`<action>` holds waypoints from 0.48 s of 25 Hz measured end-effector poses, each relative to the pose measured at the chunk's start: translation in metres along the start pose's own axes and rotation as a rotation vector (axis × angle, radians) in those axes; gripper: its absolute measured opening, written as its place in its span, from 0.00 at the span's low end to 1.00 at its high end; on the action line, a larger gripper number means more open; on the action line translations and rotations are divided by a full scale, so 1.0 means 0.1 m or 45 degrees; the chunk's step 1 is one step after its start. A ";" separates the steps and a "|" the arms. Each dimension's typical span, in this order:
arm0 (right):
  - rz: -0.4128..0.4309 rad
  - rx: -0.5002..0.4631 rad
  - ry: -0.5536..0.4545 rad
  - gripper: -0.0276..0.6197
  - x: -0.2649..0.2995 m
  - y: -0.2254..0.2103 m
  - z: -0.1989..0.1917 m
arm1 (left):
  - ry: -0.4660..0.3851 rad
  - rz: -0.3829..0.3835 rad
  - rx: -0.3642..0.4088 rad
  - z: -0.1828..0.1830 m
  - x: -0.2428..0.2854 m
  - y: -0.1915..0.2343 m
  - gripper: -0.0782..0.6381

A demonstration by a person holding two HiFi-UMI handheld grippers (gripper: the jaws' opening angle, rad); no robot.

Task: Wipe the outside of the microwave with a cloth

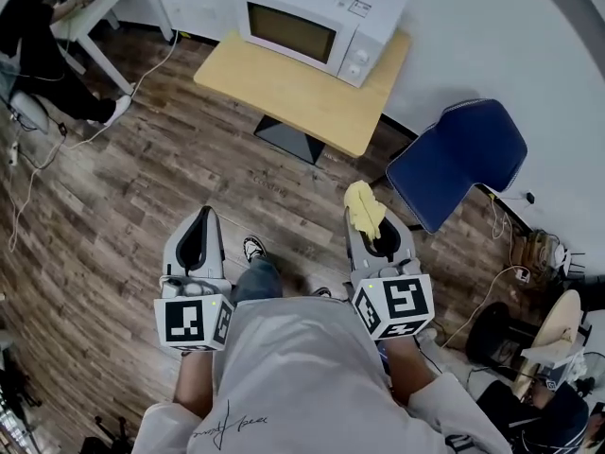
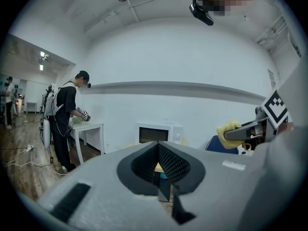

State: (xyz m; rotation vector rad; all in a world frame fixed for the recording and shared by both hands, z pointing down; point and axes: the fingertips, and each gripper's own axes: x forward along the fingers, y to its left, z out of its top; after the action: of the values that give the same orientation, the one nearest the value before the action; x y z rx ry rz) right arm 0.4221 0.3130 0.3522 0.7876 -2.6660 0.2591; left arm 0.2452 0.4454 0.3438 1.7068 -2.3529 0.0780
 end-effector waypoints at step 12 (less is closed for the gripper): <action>-0.011 0.077 0.016 0.21 0.97 0.29 0.38 | 0.014 -0.134 0.078 0.28 0.72 0.84 0.10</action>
State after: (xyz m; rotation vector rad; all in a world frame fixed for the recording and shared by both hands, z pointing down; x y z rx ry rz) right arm 0.3196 0.2795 0.3515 0.8132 -2.6532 0.3422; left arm 0.1403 0.4003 0.3403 1.8501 -2.2708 0.1423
